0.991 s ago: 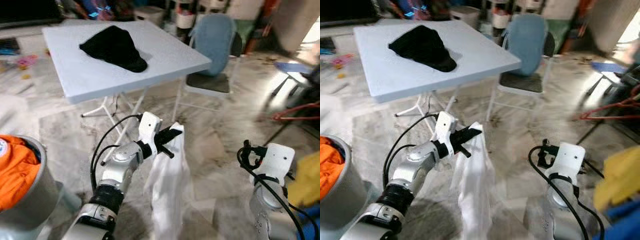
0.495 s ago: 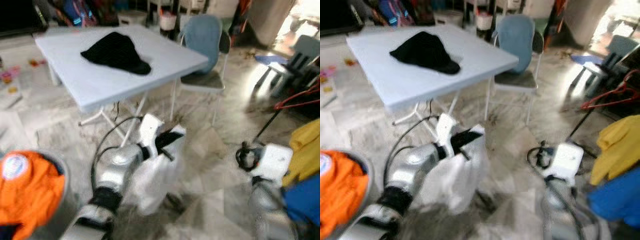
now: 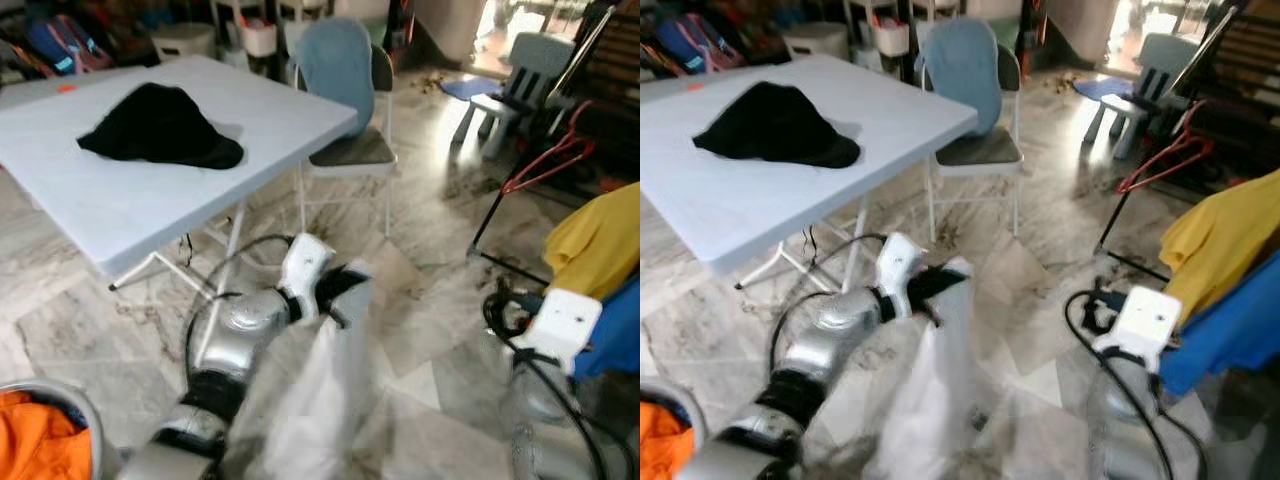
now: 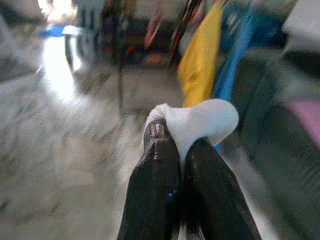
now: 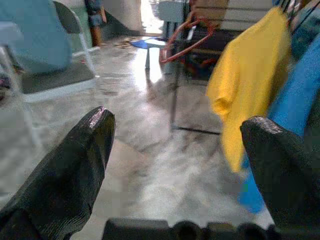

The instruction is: Hang hanger

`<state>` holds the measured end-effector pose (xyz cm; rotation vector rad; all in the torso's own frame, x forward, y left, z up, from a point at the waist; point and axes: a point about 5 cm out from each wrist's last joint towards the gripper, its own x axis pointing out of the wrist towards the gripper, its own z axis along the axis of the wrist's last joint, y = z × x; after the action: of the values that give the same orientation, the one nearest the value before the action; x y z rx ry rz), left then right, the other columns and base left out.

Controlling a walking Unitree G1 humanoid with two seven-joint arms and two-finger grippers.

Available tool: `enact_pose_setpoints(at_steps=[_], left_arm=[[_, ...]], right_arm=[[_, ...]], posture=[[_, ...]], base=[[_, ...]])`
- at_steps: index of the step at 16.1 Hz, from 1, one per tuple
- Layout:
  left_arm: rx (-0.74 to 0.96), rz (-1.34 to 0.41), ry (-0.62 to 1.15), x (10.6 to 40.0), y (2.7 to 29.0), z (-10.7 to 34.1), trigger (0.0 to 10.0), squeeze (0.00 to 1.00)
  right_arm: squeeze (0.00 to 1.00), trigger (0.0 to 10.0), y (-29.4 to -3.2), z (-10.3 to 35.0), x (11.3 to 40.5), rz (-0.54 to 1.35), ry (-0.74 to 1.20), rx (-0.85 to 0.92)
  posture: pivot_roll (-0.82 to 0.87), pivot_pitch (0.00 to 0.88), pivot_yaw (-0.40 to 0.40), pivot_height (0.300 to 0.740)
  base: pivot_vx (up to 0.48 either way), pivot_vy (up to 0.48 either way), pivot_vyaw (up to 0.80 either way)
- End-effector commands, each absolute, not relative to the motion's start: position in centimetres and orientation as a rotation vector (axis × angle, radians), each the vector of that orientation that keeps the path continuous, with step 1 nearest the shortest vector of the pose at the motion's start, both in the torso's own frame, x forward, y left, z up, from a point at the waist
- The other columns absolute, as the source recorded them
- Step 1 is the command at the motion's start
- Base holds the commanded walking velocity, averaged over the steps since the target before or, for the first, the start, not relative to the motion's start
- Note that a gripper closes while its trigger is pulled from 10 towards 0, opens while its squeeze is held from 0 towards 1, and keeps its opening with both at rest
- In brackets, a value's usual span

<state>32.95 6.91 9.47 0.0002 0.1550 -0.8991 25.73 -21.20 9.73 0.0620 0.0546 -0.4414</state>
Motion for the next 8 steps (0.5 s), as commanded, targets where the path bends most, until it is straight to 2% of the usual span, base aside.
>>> enact_pose_setpoints(at_steps=[1, 4, 5, 8], left_arm=[[0.002, -0.908, 0.129, 33.3, 6.9, 10.1, 10.0, 0.0], [0.003, -0.895, 0.124, 34.2, 7.3, 10.6, 10.0, 0.0], [-0.014, -0.876, 0.124, 34.5, 7.4, 10.8, 10.0, 0.0], [-0.038, -0.833, 0.126, 34.9, 7.6, 10.7, 10.0, 0.0]], right_arm=[[0.0, 10.0, -21.9, 9.5, 25.2, -0.478, 0.047, 0.07], [0.0, 10.0, -21.8, 8.8, 24.6, -0.51, 0.06, 0.087], [0.0, 10.0, -21.6, 8.6, 24.4, -0.51, 0.066, 0.086], [0.0, 10.0, -21.4, 7.9, 23.5, -0.504, 0.094, 0.073]], posture=[[0.04, 0.0, 0.036, 0.74], [0.03, 0.0, 0.063, 0.74], [0.03, 0.0, 0.062, 0.74], [0.01, 0.0, 0.047, 0.74]], base=[[0.0, 0.0, 0.0], [0.0, 0.0, 0.0], [0.0, 0.0, -0.43], [0.0, 0.0, -0.8]])
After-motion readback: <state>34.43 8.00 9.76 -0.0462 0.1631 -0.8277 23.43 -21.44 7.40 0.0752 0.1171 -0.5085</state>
